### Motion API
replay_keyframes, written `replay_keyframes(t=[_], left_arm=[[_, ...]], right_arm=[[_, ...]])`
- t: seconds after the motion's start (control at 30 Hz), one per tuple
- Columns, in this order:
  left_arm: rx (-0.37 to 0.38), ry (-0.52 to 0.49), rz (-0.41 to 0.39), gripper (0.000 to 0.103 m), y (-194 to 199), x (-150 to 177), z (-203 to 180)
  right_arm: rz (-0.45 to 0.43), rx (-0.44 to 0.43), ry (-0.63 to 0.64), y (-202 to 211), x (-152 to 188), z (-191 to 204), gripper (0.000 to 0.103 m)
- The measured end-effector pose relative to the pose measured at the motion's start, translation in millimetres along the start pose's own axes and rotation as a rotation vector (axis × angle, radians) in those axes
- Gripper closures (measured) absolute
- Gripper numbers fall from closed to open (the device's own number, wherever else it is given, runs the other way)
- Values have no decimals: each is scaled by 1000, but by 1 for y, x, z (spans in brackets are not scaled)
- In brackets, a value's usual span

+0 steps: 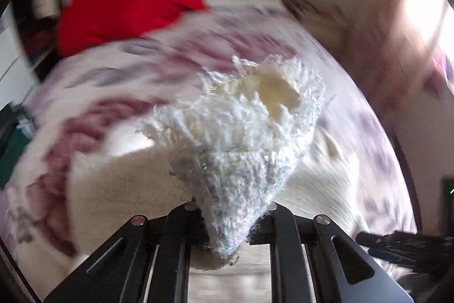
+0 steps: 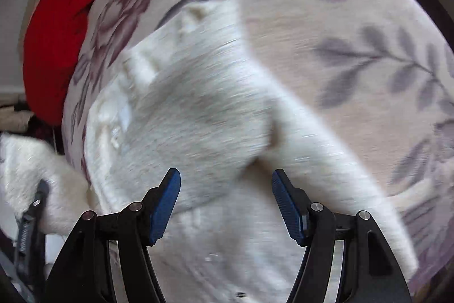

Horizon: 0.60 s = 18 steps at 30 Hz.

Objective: Fold large clothes

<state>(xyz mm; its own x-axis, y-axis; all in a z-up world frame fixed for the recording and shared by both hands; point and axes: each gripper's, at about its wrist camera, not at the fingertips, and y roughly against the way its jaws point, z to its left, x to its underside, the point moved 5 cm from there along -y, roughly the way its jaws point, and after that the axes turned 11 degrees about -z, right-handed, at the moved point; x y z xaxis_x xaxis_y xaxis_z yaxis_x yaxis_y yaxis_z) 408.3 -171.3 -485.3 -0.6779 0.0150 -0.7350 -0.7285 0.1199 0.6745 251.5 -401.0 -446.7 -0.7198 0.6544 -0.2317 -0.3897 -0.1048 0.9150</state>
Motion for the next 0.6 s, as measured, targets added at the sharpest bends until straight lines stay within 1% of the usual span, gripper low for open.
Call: replay_keyframes(t=[0.07,0.13,0.17,0.23,0.27,0.3,0.33,0.37,0.4,0.43,0.47,0.53,0.57,0.6], left_arm=[[34,-59,64,93,-24,24,-43],[50,-97,135,90,-41,39,-70],[43,-119,200,89,-52,49,-83],[30,-135,249,88,-58,59,-87],[27,-141,250,86,-56,61,-91],[42,-134,247,77,-53,58,-94],[65,-120,248,58,-48,59,-95],[88,-97,248,44,-41,51,-90],[99,-77,245,17,-32,46,-84],[109,-54,237,13,-23,40,-76],[112,-13,221,13,-11,31,-58],[87,40,209,13,1,22,-31],[54,78,202,13,8,18,-4],[14,91,199,13,13,17,16]], right_arm=[[-9,29,-18,12,-8,-33,34],[-13,49,-30,19,-13,-58,34],[-13,56,-36,24,-16,-72,34],[-10,60,-53,28,-19,-93,34],[-9,59,-60,30,-20,-98,34],[-10,54,-66,32,-21,-104,33],[-11,46,-70,33,-21,-105,27],[-15,28,-77,36,-23,-106,24],[-19,4,-84,42,-26,-108,21],[-19,-17,-87,46,-28,-107,21],[-17,-35,-88,46,-29,-98,21],[-17,-76,-78,52,-34,-81,21],[-18,-100,-69,52,-36,-68,21],[-11,-138,-57,52,-39,-53,21]])
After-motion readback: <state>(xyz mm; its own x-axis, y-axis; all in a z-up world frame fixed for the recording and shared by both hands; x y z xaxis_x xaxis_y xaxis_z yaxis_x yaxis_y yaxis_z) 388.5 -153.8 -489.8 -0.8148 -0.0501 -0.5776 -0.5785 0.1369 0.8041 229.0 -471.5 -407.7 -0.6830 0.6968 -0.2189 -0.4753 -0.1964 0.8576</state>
